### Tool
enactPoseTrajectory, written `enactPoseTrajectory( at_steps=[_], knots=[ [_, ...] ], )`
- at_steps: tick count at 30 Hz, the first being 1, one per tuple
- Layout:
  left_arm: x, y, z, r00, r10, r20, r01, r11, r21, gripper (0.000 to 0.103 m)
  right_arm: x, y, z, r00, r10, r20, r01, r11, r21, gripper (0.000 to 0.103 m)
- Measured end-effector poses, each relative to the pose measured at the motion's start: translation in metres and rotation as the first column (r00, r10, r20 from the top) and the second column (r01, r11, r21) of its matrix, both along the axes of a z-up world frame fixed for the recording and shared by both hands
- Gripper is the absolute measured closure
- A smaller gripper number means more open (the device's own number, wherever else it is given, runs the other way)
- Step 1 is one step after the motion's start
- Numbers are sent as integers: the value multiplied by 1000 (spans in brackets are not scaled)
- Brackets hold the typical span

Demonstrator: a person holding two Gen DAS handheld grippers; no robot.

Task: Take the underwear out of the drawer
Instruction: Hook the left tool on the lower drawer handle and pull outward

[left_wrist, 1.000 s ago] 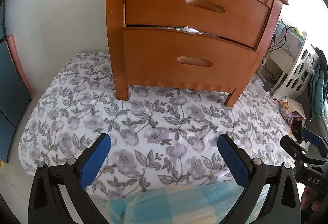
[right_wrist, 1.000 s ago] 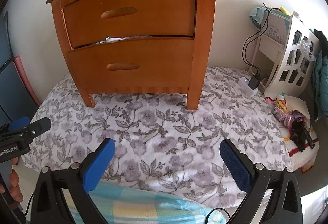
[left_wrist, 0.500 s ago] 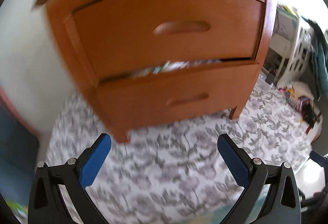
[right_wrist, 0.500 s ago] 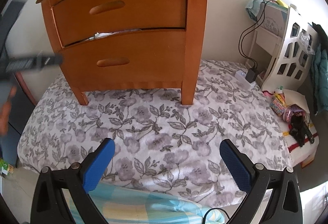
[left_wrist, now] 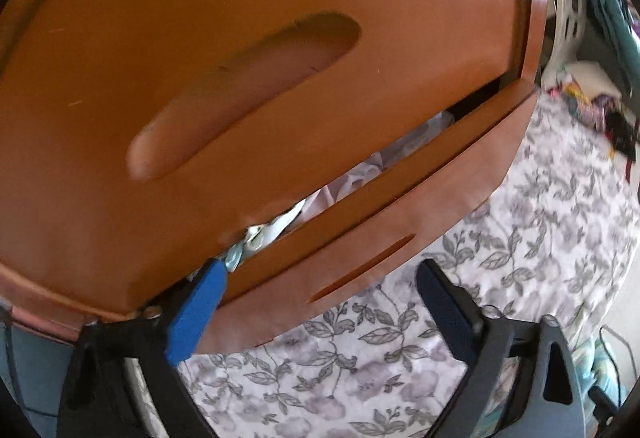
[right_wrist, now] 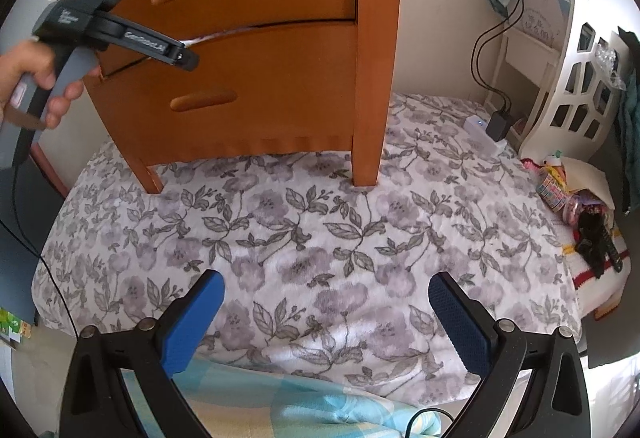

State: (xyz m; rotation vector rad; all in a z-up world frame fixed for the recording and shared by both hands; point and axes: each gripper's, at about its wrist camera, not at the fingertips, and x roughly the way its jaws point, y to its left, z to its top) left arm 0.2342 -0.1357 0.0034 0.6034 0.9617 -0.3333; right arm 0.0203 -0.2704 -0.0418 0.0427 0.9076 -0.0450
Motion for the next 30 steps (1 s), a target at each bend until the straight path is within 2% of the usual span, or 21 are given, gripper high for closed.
enactPoseTrajectory(
  at_steps=[3,9,15,23,27,30],
  knots=[
    [5,-5,-8,1000,-9,-19,9,1000,27,11,4,-2,-5,1000,-3,-10,3,1000,7,0],
    [5,-20,-19,999,-44,1,43,985,168,11,9,-4,-13,999,-15,-29,15,1000,23,0],
    [-4,-28,-29,992,-121,23,107,944,312,11,12,-2,-19,999,-5,-43,7,999,32,0],
    [-4,-24,-16,986,-163,-31,164,938,305,11,11,-1,-18,999,-12,-39,14,999,32,0],
    [-13,-27,-17,978,-202,-56,209,916,344,11,10,-4,-17,999,-21,-40,23,999,35,0],
    [-10,-25,-12,973,-212,-91,230,923,308,11,9,-4,-17,999,-20,-40,21,999,35,0]
  ],
)
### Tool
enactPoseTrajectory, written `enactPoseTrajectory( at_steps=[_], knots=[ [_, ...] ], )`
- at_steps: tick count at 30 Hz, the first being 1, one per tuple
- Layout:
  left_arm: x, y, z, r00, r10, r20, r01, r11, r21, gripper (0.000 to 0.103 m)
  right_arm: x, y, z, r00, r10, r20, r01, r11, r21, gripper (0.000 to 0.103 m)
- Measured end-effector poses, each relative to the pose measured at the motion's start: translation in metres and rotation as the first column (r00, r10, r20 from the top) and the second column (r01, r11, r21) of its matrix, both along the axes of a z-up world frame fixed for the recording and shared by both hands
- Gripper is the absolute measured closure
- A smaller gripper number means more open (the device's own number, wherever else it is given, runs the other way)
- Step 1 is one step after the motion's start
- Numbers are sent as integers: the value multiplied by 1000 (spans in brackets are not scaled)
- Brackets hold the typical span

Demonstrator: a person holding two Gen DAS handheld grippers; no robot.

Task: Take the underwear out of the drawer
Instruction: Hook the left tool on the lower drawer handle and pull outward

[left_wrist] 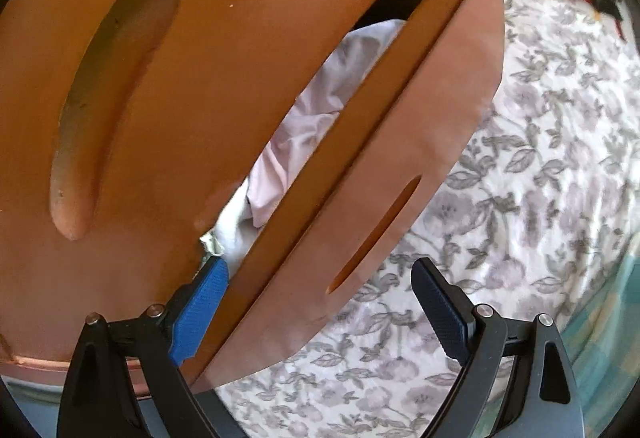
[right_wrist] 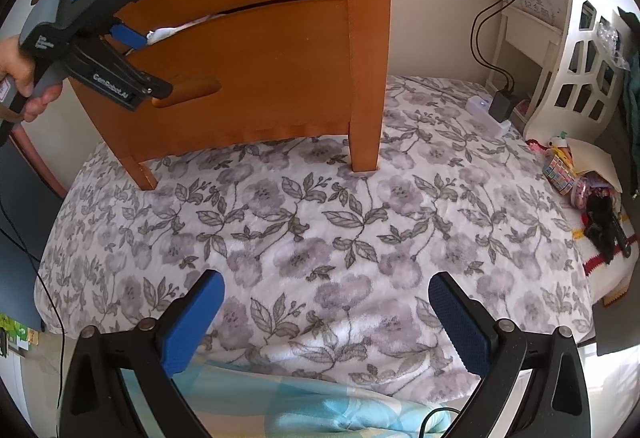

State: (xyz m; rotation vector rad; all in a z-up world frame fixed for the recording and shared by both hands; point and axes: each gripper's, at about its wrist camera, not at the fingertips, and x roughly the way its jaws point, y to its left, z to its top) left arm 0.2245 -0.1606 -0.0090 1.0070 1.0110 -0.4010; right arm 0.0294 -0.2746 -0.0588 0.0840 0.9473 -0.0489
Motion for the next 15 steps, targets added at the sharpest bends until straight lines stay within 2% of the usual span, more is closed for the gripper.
enactPoseTrajectory(
  at_steps=[6,11,15],
  knots=[
    [-1,-2,-3,1000,12,19,-13,1000,11,11,-4,-1,4,1000,-4,9,4,1000,1,0],
    [-6,5,-3,1000,13,-28,-14,999,-39,11,-10,2,11,1000,-6,14,6,1000,1,0],
    [-24,5,-3,1000,-9,-21,9,1000,-18,11,-17,8,18,1000,8,31,-8,1000,-5,0]
  ],
)
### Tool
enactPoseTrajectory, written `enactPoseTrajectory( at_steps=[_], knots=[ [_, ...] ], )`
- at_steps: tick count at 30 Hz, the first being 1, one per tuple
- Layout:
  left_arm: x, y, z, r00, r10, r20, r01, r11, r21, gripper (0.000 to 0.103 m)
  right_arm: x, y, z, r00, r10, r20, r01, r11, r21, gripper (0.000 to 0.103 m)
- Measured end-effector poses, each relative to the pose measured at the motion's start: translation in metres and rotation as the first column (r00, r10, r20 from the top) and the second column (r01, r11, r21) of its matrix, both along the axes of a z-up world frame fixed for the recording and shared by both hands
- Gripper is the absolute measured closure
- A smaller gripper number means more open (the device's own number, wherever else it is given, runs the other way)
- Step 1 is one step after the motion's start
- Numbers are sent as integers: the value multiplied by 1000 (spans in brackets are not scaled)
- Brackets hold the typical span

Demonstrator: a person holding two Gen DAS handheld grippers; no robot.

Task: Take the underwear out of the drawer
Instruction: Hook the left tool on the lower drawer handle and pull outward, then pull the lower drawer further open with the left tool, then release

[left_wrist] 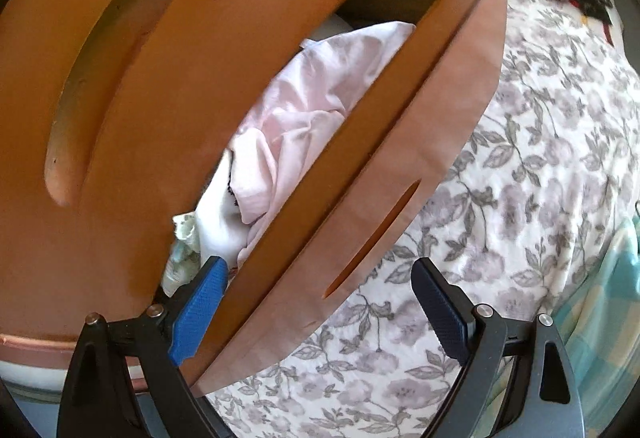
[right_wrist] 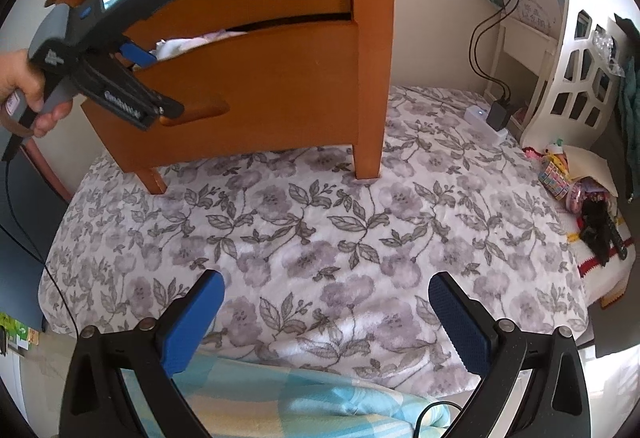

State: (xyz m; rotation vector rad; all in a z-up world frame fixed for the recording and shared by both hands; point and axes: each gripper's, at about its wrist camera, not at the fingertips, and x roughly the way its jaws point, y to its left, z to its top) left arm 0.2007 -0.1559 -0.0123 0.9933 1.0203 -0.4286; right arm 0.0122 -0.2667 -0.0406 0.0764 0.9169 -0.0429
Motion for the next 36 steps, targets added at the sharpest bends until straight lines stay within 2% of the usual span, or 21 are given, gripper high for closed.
enactPoseTrajectory(
  at_steps=[11,22,36],
  knots=[
    [-44,9,-1,1000,-9,11,10,998,-57,11,-17,15,10,1000,23,7,-23,1000,-19,0],
    [-77,17,12,1000,-7,7,8,991,-130,11,-30,20,16,1000,20,11,-19,999,-33,0],
    [-112,26,10,1000,6,-2,-6,982,-190,11,-44,25,24,999,28,21,-28,999,-44,0]
  ],
)
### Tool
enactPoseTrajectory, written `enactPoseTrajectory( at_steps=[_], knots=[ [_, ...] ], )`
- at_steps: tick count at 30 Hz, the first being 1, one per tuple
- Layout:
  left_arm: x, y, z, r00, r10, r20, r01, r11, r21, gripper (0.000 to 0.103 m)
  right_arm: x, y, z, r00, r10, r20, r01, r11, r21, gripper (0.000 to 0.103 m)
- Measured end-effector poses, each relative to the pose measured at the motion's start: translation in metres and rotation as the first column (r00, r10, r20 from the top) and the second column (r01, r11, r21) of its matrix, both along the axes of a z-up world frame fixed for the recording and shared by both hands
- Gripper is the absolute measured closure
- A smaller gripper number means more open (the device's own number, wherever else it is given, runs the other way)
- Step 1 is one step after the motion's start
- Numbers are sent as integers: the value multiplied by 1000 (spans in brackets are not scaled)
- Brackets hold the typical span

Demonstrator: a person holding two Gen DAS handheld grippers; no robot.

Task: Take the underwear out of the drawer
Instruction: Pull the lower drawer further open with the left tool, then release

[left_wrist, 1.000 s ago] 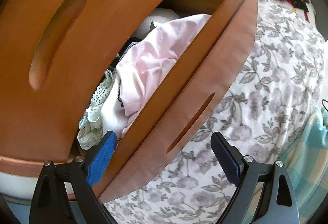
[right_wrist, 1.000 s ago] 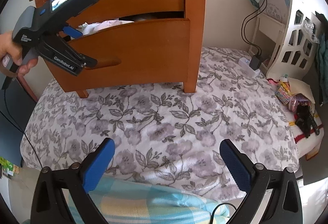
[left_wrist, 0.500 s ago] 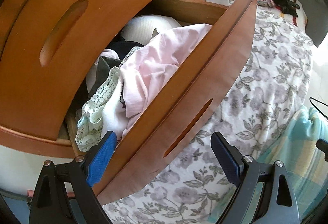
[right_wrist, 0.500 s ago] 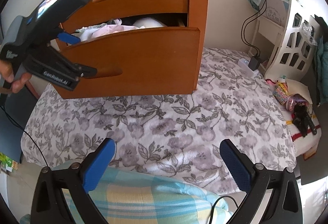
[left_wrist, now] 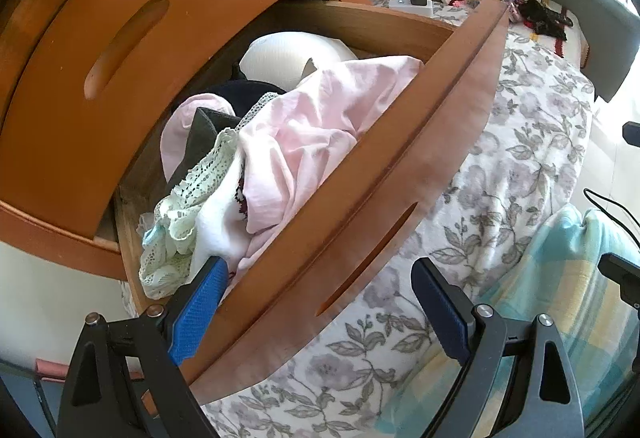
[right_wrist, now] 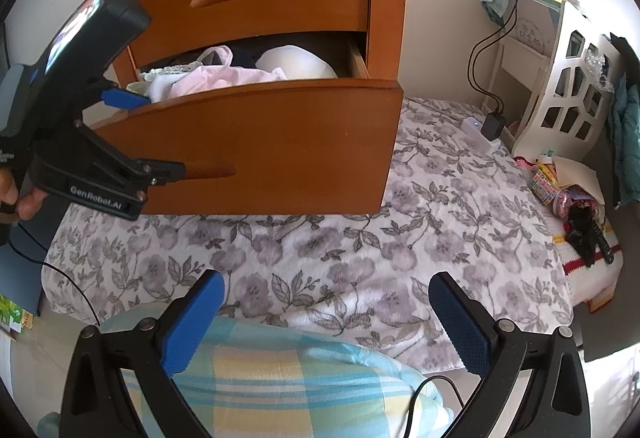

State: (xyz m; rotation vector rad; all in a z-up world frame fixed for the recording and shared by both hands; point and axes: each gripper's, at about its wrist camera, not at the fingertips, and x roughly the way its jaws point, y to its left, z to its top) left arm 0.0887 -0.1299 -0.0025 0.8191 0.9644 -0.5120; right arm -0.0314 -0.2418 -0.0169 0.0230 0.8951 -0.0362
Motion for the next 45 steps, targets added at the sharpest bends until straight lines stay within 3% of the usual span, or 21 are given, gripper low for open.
enactPoseTrajectory(
  at_steps=[24,30,38,42,45],
  knots=[
    [-10,10,10,995,66,72,-56,991,-121,11,-5,5,0,1000,10,-6,-10,1000,-8,0],
    [-14,11,8,989,91,121,-72,986,-150,10,-3,4,-5,1000,7,-19,-7,1000,-8,0],
    [-20,23,16,982,122,146,-83,966,-244,10,-1,3,-9,1000,4,-23,-4,1000,-11,0],
    [-23,33,14,970,182,161,-136,955,-264,10,0,3,-9,1000,4,-25,-4,1000,-12,0],
    [-25,51,16,961,232,150,-175,932,-318,9,1,4,-11,1000,8,-29,-9,1000,-17,0]
  ],
)
